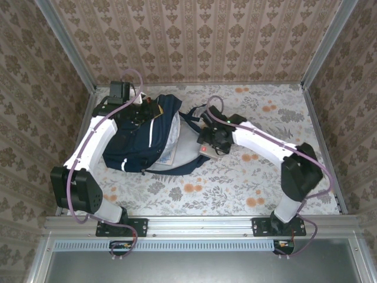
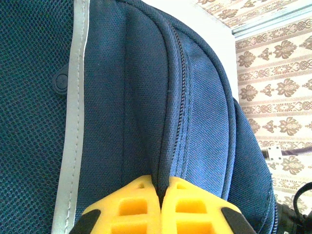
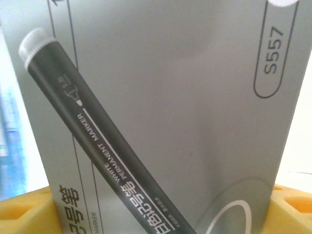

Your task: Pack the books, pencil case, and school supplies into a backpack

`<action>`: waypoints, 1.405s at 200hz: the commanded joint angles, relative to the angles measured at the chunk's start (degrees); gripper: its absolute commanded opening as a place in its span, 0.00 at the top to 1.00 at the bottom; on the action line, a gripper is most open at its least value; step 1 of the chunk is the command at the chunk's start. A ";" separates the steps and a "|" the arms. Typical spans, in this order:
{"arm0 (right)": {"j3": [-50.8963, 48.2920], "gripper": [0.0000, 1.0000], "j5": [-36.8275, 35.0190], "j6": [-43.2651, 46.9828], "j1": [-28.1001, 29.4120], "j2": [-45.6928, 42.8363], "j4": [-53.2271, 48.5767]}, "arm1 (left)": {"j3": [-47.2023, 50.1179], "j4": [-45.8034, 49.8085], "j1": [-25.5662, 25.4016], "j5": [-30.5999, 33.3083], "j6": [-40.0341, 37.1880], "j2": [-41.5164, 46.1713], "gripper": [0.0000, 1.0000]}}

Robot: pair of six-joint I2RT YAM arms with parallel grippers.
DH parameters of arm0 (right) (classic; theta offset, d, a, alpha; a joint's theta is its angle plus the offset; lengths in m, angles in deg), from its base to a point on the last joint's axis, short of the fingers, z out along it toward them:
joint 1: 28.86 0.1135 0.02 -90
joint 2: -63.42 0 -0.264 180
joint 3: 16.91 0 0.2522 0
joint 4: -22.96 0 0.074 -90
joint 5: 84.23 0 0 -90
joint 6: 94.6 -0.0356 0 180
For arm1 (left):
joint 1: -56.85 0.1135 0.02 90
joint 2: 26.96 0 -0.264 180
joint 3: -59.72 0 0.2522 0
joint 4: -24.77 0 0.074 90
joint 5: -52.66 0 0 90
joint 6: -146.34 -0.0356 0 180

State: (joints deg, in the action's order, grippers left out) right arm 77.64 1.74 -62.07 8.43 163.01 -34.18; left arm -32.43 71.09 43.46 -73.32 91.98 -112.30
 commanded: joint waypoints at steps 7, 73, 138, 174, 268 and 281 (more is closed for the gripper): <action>9.11 0.15 2.97 -2.85 2.48 7.31 2.07 | -0.71 -5.25 0.47 -3.15 0.93 3.91 1.00; 18.80 0.13 6.06 -5.56 5.04 19.41 3.25 | -0.36 -5.18 1.26 -3.54 0.84 4.22 1.00; 21.08 0.01 4.51 -2.50 4.98 18.73 -0.66 | -0.56 -5.23 1.70 -3.59 0.57 3.69 1.00; 20.66 0.01 2.61 0.51 3.89 15.07 -2.58 | -1.10 -5.12 1.95 -2.13 -0.22 3.85 1.00; 22.17 0.13 11.67 11.60 -4.79 20.71 6.55 | 3.10 -8.52 2.03 -1.26 -0.39 7.37 1.00; 24.12 0.15 12.11 12.27 -4.95 23.03 6.48 | 3.52 -9.00 1.97 -1.26 -0.24 7.72 1.00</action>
State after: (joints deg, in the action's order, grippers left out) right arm 97.88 10.17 -53.66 3.25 181.17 -29.11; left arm -28.69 68.05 44.95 -72.89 91.96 -109.06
